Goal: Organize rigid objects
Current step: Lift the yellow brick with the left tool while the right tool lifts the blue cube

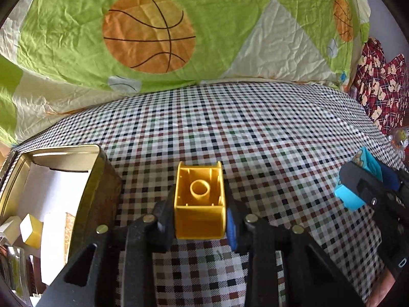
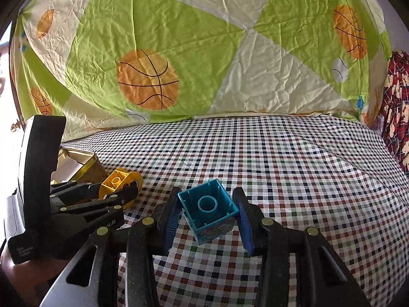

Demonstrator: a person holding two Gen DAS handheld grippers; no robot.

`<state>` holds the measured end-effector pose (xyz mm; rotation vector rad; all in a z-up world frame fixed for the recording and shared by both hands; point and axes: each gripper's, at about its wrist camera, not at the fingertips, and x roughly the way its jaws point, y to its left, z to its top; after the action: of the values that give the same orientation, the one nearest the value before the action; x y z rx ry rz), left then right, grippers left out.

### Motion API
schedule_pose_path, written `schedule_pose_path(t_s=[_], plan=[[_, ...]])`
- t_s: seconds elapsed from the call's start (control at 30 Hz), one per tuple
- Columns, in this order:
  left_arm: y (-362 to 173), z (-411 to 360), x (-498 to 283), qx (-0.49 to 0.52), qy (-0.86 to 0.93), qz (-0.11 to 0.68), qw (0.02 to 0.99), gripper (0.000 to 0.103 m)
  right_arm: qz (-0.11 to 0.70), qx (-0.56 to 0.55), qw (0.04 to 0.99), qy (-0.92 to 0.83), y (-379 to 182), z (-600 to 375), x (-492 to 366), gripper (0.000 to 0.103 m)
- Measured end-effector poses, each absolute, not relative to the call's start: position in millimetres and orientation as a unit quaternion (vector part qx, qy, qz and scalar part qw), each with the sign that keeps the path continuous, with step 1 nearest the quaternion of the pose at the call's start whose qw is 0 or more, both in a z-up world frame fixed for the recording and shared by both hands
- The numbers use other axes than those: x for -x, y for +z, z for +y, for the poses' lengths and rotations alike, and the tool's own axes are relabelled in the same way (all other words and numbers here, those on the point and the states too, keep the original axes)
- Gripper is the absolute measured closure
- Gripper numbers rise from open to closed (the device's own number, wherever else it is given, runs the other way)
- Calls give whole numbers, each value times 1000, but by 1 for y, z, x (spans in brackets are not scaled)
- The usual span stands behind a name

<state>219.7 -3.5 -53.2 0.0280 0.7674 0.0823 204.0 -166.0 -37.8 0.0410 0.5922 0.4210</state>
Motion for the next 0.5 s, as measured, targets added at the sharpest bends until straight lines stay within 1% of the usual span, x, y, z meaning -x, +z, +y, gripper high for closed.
schedule_pose_path(t_s=[0.5], plan=[[-27,-12,-150,-28,49,283,957,72,243,-34,943,224,-29,-170,-181,59]])
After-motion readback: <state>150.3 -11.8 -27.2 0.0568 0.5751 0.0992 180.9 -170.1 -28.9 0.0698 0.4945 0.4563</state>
